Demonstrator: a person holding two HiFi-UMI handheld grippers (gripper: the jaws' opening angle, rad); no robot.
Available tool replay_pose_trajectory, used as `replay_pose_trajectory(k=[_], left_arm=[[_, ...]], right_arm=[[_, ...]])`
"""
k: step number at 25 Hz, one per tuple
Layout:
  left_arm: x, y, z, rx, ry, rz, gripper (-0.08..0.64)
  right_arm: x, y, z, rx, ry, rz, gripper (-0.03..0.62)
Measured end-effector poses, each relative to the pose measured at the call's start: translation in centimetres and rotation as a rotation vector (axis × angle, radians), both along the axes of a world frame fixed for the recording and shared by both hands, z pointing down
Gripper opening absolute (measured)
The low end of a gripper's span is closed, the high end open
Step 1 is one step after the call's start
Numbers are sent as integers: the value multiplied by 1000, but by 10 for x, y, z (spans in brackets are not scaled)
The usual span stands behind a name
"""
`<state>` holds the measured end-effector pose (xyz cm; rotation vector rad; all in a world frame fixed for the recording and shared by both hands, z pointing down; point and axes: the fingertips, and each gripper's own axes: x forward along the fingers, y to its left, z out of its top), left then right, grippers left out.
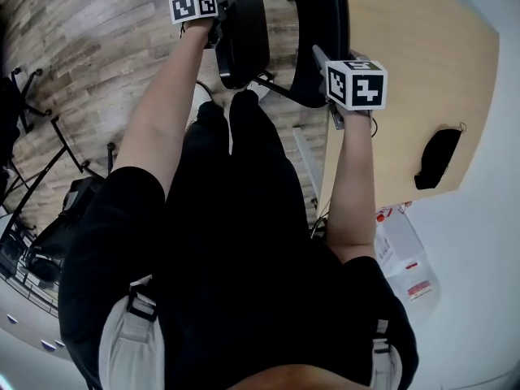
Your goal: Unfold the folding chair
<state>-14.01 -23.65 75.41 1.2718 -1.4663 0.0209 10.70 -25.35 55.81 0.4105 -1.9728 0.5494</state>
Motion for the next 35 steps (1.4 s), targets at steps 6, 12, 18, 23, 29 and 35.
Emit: replay_pose_trajectory(k=[6, 12, 18, 23, 29, 35], left_arm=[[-30, 31, 15, 12, 67, 11, 176], [-60, 55, 30, 69, 109, 27, 181], [-78, 73, 53, 84, 158, 18, 187], [-101, 99, 67, 92, 180, 16, 193], [-125, 123, 88, 99, 197, 14, 202], [-150, 146, 109, 108, 208, 10, 213]], right_arm=[[-8, 8, 10, -21, 3, 9, 81], [-19, 15, 21, -40, -2, 33, 81], [-19, 15, 35, -63, -5, 39, 81], [-33, 35, 39, -64, 4, 29, 81], [-42, 45, 51, -60, 35, 54, 83], [-54, 55, 63, -57, 66, 80, 86]])
